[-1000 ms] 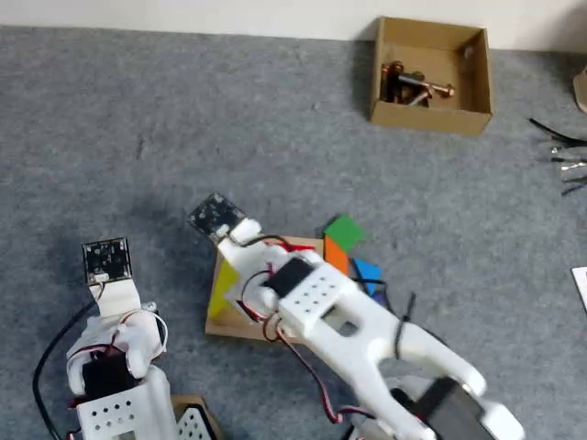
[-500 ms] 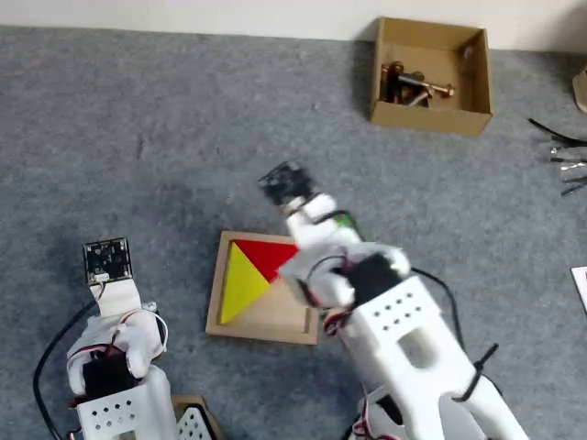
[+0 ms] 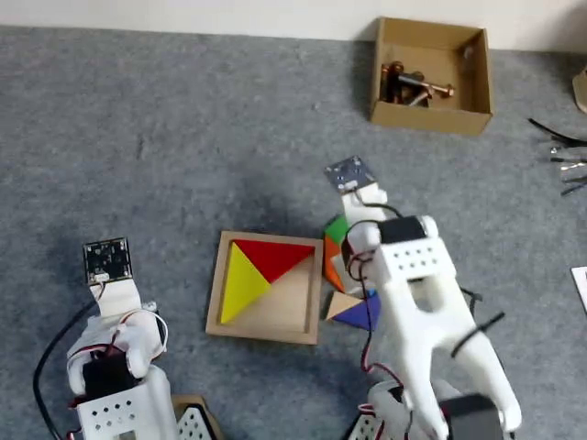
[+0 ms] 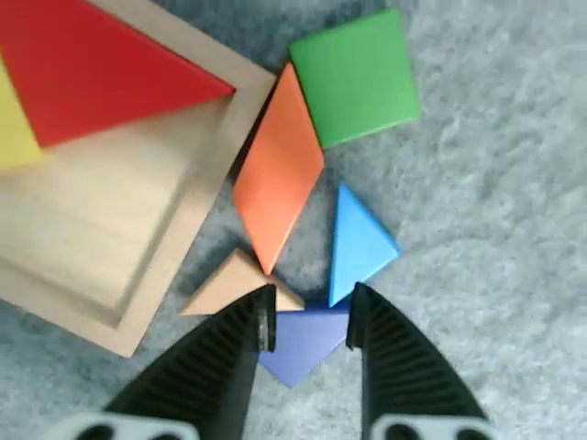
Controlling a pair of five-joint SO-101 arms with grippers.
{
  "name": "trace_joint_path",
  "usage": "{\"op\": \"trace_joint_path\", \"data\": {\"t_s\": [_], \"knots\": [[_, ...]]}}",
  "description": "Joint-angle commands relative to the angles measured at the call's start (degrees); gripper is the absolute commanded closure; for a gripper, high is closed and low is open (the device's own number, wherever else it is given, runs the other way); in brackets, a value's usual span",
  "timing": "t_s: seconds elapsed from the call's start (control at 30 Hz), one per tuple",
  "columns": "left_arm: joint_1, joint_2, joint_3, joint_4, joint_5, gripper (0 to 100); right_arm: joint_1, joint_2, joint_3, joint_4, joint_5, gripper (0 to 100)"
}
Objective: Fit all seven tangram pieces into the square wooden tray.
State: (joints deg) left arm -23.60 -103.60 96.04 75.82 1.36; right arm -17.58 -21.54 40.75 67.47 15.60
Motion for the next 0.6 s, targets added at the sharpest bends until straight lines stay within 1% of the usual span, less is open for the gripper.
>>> {"op": "trace_joint_path", "data": {"t_s": [0.0, 0.17, 0.3, 0.43, 0.57], "knots": [[-0.75, -0.31, 1.1, 0.18, 0.62, 99, 0.92, 2.77, -5.76, -0.04, 0.35, 86.2], [-0.75, -0.31, 1.1, 0.18, 0.62, 99, 1.01, 7.6, -9.45, -3.38, -7.82, 86.1], [-0.75, -0.31, 1.1, 0.18, 0.62, 99, 0.48, 11.21, -12.62, -3.91, -11.34, 86.1], [-0.75, -0.31, 1.1, 0.18, 0.62, 99, -1.36, 15.96, -18.95, -3.56, -14.07, 86.1], [-0.75, -0.31, 1.1, 0.18, 0.62, 99, -2.68, 21.93, -22.99, -3.56, -20.04, 86.0]]}}
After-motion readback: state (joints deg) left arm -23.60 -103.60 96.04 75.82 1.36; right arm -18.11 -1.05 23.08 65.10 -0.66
